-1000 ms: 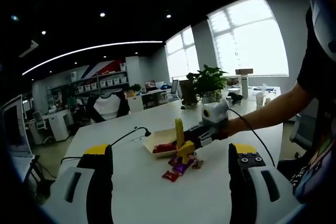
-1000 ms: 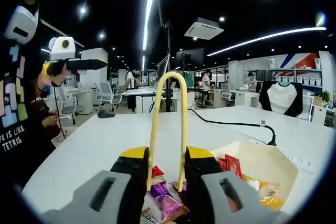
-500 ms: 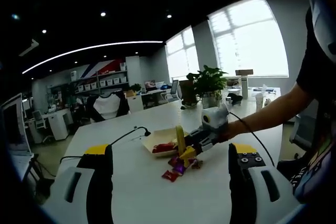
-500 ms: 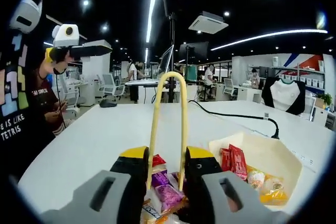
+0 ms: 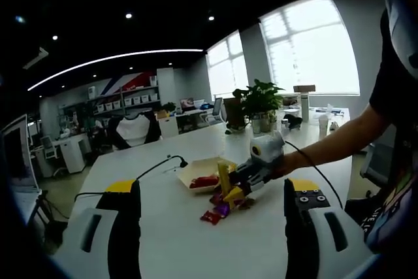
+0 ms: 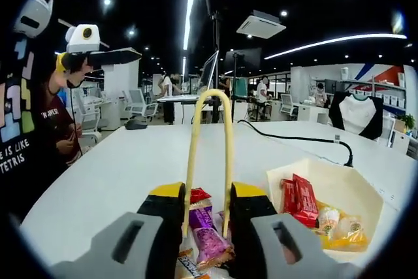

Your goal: Place the target food into the container with the food tongs after gripping and lifting it, then release it inside without dropping or visibly crushing the food.

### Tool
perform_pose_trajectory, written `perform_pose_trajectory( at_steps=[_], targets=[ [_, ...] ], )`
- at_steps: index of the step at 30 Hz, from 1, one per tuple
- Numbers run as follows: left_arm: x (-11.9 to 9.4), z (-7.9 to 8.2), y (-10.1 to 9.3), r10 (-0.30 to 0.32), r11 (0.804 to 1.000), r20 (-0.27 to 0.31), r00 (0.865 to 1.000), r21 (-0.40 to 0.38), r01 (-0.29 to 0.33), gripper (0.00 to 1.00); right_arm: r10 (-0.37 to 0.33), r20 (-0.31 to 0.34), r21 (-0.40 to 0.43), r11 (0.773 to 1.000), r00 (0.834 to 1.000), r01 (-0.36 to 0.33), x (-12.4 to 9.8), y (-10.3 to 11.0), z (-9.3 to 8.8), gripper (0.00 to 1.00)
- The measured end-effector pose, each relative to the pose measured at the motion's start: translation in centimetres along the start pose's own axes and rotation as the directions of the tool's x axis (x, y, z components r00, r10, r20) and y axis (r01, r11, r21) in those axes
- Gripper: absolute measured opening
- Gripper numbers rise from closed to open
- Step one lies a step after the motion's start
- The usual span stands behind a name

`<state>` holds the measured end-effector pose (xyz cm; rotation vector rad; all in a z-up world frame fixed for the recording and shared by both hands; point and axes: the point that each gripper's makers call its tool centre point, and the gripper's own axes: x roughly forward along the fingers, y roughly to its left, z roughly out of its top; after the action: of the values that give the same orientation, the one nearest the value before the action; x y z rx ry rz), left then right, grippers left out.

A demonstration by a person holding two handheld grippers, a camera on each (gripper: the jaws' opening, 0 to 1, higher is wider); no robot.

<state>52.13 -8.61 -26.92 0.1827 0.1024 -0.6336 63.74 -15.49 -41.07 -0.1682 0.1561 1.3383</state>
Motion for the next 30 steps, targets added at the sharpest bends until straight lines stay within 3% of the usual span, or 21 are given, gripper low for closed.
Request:
perform_pose_trajectory(
  at_steps=[13,18,30],
  targets=[
    [-0.1,-0.1,-0.5,-0.002,1.0,-0.008,1.0,-0.004,0.001,0.95,-0.014,-0.02,-0.023,1.0,1.0,0.014,0.0,0.4,0.0,0.16],
    [-0.2,-0.1,-0.7,-0.002,1.0,-0.009,1.0,-0.003,0.002,0.95,-0.056,0.023,0.009,0.998,0.998,0.056,-0.6,-0.2,0.8,0.16],
    [-0.2,0.2,-1.3,-0.01,1.0,-0.005,1.0,-0.002,0.01,0.95,-0.073,0.06,0.017,0.997,0.996,0.072,-1.6,-0.2,2.2,0.16]
  ],
)
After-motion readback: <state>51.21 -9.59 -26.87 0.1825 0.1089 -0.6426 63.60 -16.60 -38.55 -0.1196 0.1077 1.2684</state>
